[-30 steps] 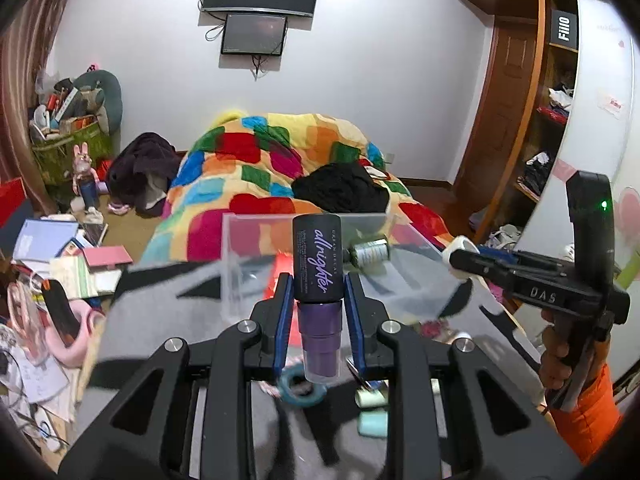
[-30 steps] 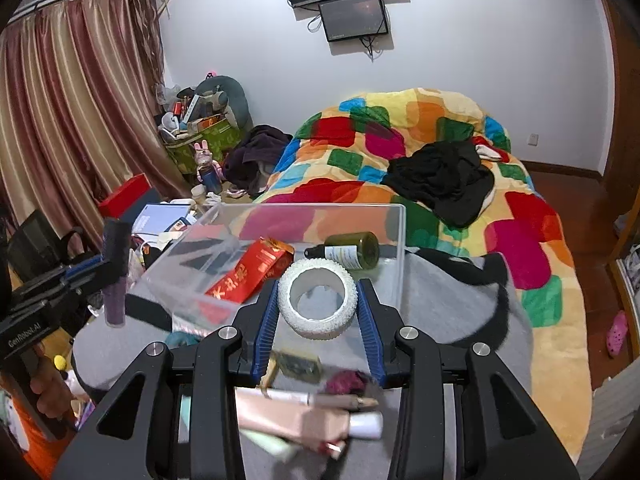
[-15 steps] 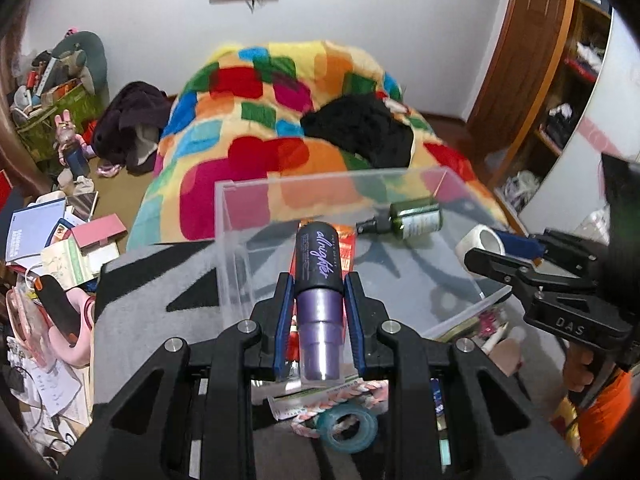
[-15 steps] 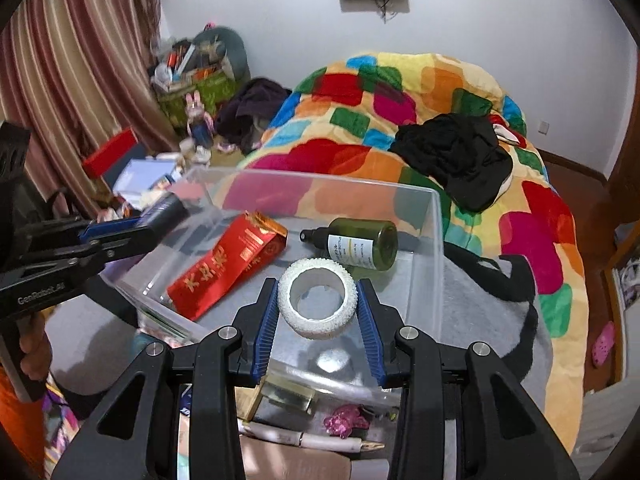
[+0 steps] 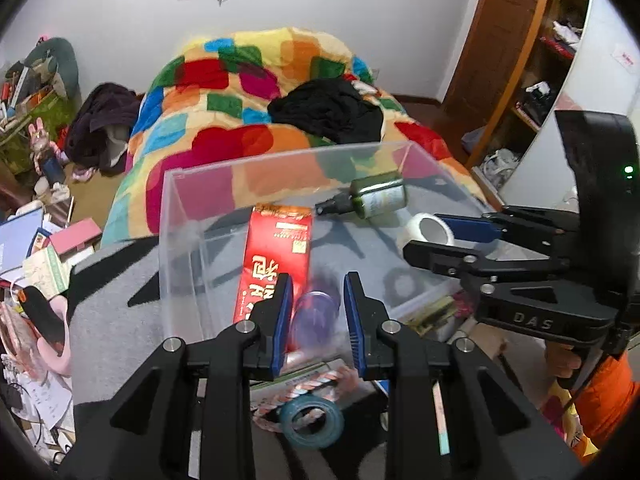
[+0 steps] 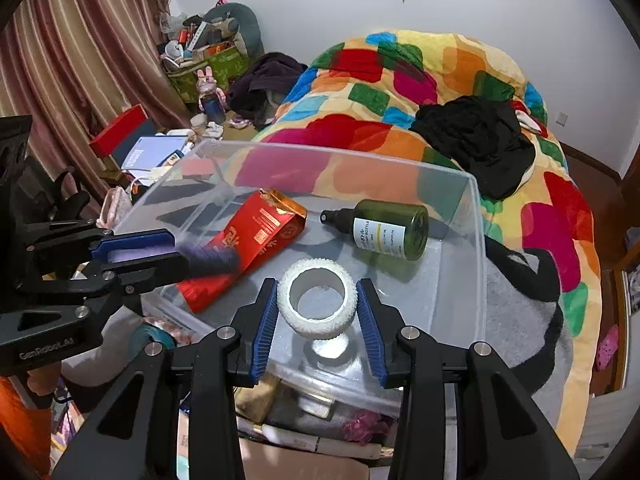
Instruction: Organize objects
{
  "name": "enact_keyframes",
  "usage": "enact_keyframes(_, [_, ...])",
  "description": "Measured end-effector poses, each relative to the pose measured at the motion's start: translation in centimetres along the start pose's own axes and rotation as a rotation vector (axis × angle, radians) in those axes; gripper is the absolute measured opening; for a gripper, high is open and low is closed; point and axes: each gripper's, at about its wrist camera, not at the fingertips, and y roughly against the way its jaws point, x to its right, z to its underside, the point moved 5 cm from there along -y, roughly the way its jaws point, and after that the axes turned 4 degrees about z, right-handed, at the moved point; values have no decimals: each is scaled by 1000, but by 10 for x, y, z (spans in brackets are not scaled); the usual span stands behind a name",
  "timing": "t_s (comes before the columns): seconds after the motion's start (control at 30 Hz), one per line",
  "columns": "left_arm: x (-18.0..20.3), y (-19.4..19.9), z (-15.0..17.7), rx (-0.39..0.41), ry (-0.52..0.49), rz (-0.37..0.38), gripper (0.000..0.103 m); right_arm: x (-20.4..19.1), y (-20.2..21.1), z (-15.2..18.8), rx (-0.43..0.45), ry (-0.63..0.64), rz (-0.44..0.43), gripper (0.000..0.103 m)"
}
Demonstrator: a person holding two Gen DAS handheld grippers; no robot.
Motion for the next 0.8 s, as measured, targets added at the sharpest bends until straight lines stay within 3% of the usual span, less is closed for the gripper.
enact_keyframes(0.2, [13, 27, -2, 66, -35, 2, 26, -8, 23, -1, 60, 35, 21, 50])
enact_keyframes(0.43, [20, 51, 20, 116, -59, -33, 41, -7, 53, 12, 134, 39, 29, 57])
enact_keyframes(0.63, [12, 55, 50, 105, -36, -65, 49, 12, 72, 36, 159, -1, 43, 67])
enact_keyframes(0.8, [9, 46, 76, 70, -28, -99, 50, 29, 77, 62, 137, -31, 68, 70])
